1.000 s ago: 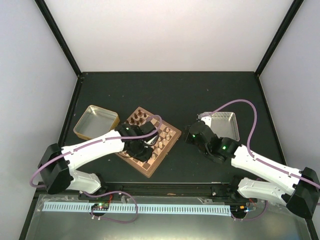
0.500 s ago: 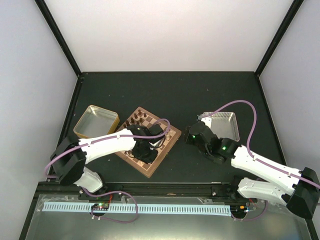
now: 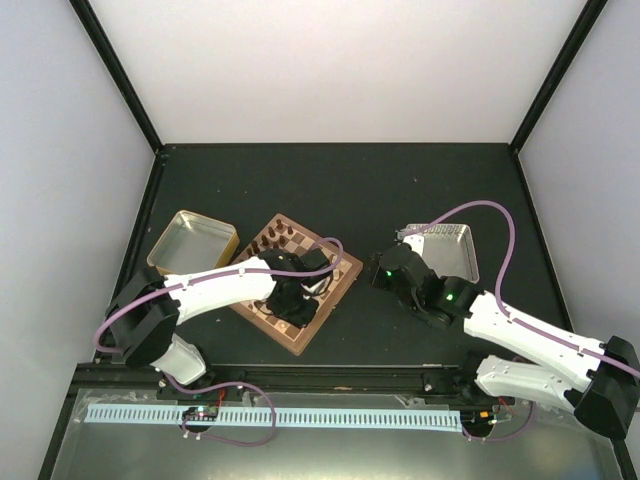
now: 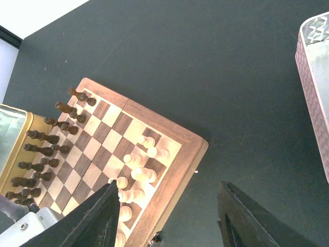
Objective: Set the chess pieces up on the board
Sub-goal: Place the chess piece on the chessboard, then pick up the chess piece from the chessboard.
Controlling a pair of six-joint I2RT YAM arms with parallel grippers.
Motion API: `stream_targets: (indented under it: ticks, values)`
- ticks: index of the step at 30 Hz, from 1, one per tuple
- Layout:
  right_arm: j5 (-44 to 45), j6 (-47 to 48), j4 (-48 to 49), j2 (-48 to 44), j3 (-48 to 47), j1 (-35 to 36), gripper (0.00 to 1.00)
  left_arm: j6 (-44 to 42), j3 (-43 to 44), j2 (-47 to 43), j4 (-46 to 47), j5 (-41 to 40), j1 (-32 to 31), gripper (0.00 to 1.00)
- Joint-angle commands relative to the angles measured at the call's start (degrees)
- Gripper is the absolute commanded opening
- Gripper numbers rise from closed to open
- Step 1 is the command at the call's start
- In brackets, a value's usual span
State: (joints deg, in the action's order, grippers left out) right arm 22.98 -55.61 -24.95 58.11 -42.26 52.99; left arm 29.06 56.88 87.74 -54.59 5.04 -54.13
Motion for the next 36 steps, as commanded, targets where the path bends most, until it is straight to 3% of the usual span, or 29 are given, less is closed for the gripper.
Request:
stream_targets:
  ticks: [1,8,16,23,36]
  values:
    - [0.93,-0.59,-0.18,-1.0,0.59,-0.26,0.53,-0.23,2.66,-2.52,-1.08,0.09,-0.29,0.28]
    - [-0.44,0.81,0.52,-0.52,0.28,-0.26,0.53,0.9,1.83,-9.78,-2.98,-3.08,3.25,0.29]
    - [-3.82,3.08,1.38,3.12,-2.31,-0.09,0.53,4.1,-9.98,-20.43,2.71,-3.8,16.75,0.4]
    - [-4.93,4.18,1.32,5.51,-4.32,0.44,0.53,4.34,-16.92,-21.56,7.38,-3.62,23.65,0.45]
    - [-5.42,4.55,1.04,7.22,-5.65,0.95,0.52,3.05,-18.17,-16.32,13.32,-4.01,28.58,0.3]
